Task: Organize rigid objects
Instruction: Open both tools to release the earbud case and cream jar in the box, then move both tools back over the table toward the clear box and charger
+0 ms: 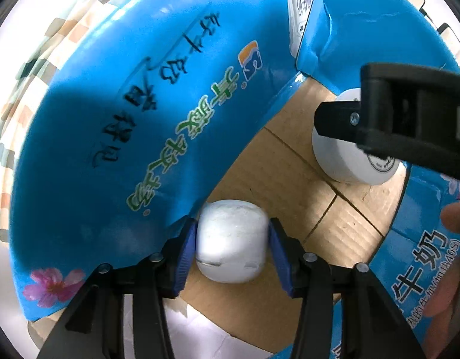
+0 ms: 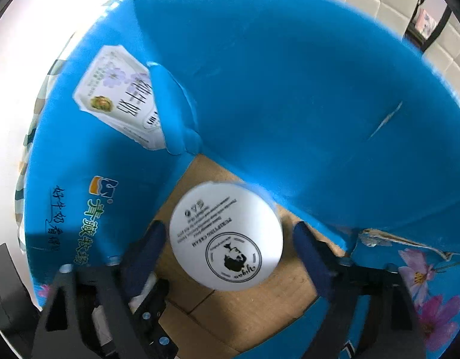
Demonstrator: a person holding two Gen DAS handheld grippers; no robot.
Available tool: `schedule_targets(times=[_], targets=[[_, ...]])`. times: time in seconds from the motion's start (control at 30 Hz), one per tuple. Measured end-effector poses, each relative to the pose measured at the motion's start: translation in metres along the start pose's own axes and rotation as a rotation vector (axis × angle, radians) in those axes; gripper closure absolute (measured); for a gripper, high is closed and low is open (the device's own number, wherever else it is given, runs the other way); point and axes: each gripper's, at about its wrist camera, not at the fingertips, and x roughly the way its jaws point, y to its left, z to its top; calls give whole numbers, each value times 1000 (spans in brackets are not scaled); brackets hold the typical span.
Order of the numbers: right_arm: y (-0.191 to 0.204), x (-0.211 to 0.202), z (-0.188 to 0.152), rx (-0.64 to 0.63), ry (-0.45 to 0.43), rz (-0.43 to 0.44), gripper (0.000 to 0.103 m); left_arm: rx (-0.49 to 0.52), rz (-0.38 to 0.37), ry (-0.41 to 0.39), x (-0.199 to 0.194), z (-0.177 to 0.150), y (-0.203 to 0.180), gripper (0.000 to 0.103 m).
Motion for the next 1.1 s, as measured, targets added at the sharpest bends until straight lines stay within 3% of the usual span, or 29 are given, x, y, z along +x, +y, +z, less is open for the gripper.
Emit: schedule_targets(times=[0.07,0.13,0.2,0.6,0.9,1.1], targets=[[5,-5,-1,-10,-3,3,12,-5,-2,-15,-8,-1,0,38],[9,-13,-4,-10,-6,10,11,-9,-1,-29,-17,-3,1,12],[11,-19,-6,-12,-15,14,11,-5,-8,-45,-28,-5,1,4],[9,-92,-43,-57,-67,-26,5,2,13,-162,-102,-34,12,3],[1,-147,-101,-64,-135,-5,5,44,6,-235,-145,-73,30,4],[-7,-180,-143,-49,-195,21,5,108,-2,-291,-178,-105,11,4]])
